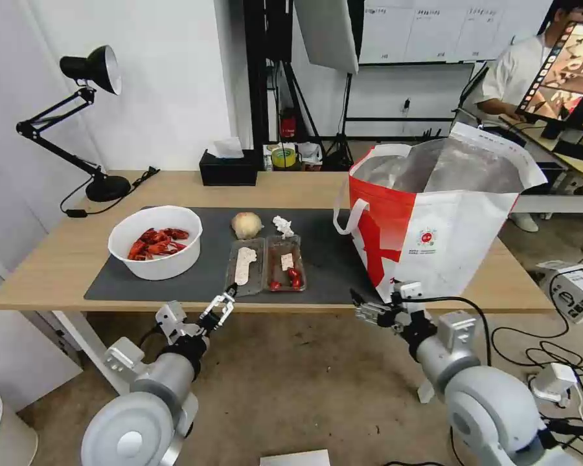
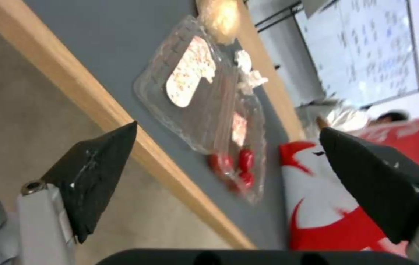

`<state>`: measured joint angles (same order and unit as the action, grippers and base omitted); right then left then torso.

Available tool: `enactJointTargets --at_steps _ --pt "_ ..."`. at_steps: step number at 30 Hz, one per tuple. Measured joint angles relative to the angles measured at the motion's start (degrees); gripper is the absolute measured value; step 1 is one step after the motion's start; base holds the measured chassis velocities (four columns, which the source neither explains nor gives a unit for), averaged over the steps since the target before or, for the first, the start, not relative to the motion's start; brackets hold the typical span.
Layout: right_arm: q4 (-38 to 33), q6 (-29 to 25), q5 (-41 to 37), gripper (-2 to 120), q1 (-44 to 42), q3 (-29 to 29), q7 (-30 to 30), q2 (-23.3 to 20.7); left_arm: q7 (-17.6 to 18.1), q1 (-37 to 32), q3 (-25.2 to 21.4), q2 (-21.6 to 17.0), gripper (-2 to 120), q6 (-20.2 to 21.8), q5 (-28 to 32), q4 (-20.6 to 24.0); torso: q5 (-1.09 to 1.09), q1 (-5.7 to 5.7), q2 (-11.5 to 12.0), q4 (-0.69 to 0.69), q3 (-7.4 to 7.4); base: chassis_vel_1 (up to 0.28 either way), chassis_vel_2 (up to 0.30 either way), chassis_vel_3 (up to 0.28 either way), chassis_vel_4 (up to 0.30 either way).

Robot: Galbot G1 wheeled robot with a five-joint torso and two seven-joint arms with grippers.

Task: Pick up the trash from the table and place it into the takeout bag.

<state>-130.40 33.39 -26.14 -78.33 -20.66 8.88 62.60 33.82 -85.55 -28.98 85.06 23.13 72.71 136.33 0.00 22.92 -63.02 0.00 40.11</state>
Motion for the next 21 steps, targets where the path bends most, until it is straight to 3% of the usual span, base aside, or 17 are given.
enactJointTargets --at_steps 4,8,21 --pt "0.78 -0.06 0.01 100 0.90 1.36 0.18 -0.20 2.92 0.55 -0.20 1.44 100 -0.92 4.94 0.44 0.00 0.00 0.00 0.00 0.00 0.000 0.000 0.000 0.000" --pt "1.00 -0.43 0.02 100 1.10 1.68 0.20 -0.26 3.44 0.94 0.37 2.13 100 -0.96 6.97 0.43 0.00 -0.01 0.00 0.00 0.00 0.000 0.000 0.000 0.000" --pt "1.28 -3.41 -0.16 100 1.10 2.21 0.07 -0.27 3.95 3.63 2.53 3.63 100 -1.22 7.71 -1.56 0.00 0.00 0.00 0.00 0.00 0.000 0.000 0.000 0.000"
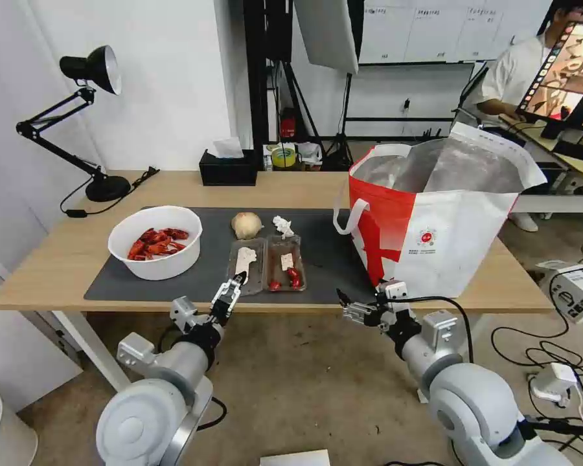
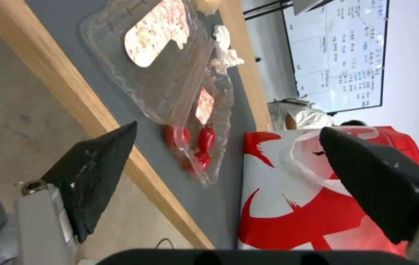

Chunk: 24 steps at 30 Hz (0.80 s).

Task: Pick up the trash from the table and place it into the takeout bag.

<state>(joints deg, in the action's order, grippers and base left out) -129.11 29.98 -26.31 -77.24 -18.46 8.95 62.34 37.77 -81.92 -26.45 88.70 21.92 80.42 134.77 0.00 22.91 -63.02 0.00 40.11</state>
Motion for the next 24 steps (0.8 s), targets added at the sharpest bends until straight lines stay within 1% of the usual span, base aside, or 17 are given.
enactJointTargets --at_steps 16,22,24 --pt "-0.25 -0.29 -0.05 100 -0.98 -0.75 -0.01 0.10 0.63 3.69 2.65 0.70 100 -1.06 -0.62 -4.56 0.00 0.00 0.00 -0.01 0.00 0.000 0.000 0.000 0.000" --pt "0.11 -0.29 -0.01 100 -1.00 -0.87 0.02 0.12 1.71 5.79 3.75 0.84 100 -1.21 -0.80 -7.19 0.00 0.00 0.00 0.00 0.00 0.000 0.000 0.000 0.000" --pt "0.17 -0.29 -0.01 100 -0.97 -0.88 0.02 0.12 1.78 5.99 3.81 0.83 100 -1.25 -0.83 -7.46 0.00 0.00 0.00 -0.01 0.00 0.000 0.000 0.000 0.000"
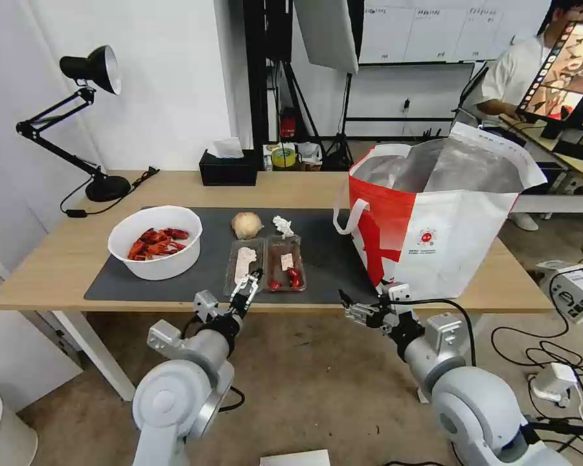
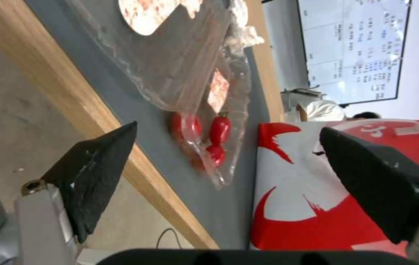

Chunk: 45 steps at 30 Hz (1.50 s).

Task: Pick up the trash from the table and place it into the takeout bag.

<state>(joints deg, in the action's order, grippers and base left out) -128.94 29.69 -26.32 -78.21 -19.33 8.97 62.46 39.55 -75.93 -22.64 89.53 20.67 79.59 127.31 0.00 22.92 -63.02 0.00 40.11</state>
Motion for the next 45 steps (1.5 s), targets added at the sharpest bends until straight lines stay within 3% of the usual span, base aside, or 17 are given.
enactJointTargets --at_steps 18,45 --pt "1.12 -0.12 0.17 100 0.15 -0.05 0.05 0.41 0.90 4.60 0.51 0.20 100 -0.91 -0.23 -5.25 0.00 0.00 -0.01 0.00 0.00 0.000 0.000 0.000 0.000" --pt "1.28 -0.42 0.52 100 -0.78 -1.37 0.29 0.91 1.94 6.72 0.43 0.58 100 -3.26 -0.44 -8.33 0.00 -0.01 -0.02 -0.02 -0.01 0.000 0.000 0.000 0.000"
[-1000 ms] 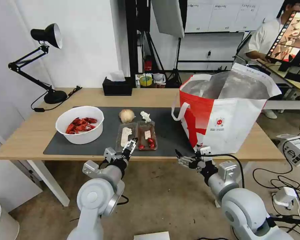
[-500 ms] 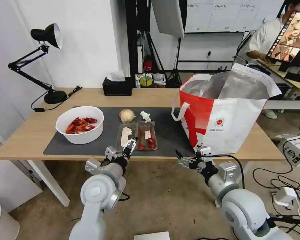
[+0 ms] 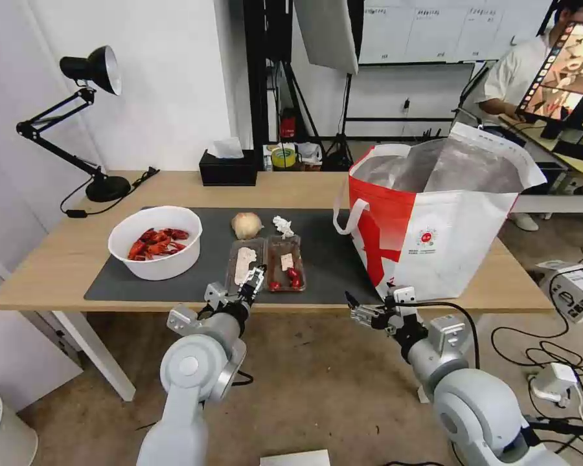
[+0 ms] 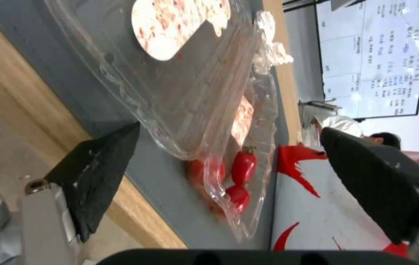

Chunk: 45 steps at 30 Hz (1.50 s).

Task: Pick up the trash from the table and place it into the takeout bag.

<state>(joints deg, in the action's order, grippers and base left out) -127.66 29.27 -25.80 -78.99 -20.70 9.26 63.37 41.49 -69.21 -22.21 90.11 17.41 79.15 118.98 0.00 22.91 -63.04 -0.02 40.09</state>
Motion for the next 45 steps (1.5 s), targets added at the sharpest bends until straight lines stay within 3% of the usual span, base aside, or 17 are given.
enactJointTargets --at_steps 12,45 --pt "1.14 -0.03 0.99 100 0.41 1.24 0.18 0.83 -0.25 -0.08 -0.43 -0.50 100 -1.65 0.00 0.05 0.00 0.00 0.01 0.03 0.01 0.000 0.000 0.000 0.000" --pt "1.93 -0.11 1.84 100 0.49 1.84 0.12 1.75 -5.98 0.10 -0.68 -1.06 100 -5.09 -0.60 2.71 0.00 0.01 0.02 0.02 0.01 0.000 0.000 0.000 0.000"
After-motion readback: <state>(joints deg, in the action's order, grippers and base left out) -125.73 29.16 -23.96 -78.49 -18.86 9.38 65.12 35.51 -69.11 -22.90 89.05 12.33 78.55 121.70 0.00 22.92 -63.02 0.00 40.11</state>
